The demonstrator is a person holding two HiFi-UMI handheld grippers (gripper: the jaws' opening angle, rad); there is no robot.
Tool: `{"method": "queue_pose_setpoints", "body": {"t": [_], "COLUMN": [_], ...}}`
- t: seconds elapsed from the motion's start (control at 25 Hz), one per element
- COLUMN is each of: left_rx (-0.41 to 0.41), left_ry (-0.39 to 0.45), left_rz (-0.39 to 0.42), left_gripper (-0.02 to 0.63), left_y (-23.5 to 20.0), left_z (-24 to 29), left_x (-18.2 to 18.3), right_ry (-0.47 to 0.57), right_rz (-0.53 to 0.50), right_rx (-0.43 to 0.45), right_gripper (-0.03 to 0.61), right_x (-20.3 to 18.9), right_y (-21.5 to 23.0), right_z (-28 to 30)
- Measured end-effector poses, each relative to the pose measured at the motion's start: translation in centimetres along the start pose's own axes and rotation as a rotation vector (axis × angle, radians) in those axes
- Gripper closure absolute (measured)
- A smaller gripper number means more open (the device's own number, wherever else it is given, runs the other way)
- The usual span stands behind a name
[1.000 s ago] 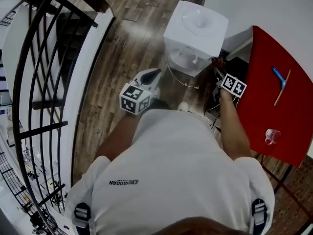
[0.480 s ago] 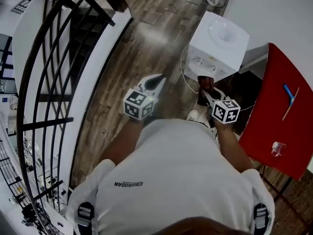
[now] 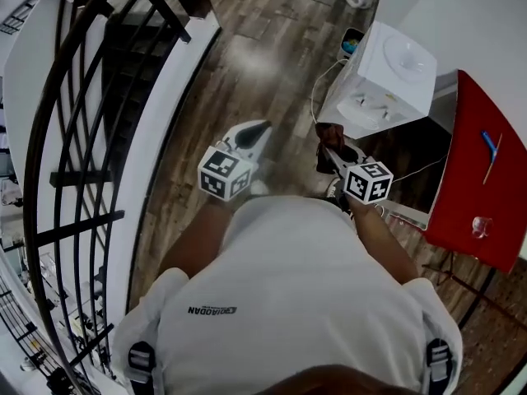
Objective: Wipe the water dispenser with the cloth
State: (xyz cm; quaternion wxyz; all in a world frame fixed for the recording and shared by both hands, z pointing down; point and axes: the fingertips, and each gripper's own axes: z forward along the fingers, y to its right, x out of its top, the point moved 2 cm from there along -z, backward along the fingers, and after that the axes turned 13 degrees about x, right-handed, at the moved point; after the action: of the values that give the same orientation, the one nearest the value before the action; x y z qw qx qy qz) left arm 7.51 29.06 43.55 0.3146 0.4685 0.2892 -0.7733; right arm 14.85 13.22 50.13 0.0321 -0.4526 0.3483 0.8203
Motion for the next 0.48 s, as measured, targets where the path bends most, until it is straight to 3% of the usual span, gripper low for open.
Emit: {"method": "queue_pose_setpoints", "body": {"t": [0.24,0.48], "left_rx": [-0.07,-0.059], "left_ry": [-0.001,0.008], "left_rz": [0.037,0.005], "left_gripper": [0.617,0.617], "left_y": [-4.1,-8.0], "left_z": [-3.0,-4.1], "left_x": [-0.3,-0.6], "right_ry": [0.078,0.036], "right_rz": [-0.011,-0.017], "right_rx": [-0.094,-0.103], "right_gripper": [0.492,0.492], "right_x": [2.0,2.1], "right_y": [-2.0,-3.2], "right_z": [2.8,5.5]}}
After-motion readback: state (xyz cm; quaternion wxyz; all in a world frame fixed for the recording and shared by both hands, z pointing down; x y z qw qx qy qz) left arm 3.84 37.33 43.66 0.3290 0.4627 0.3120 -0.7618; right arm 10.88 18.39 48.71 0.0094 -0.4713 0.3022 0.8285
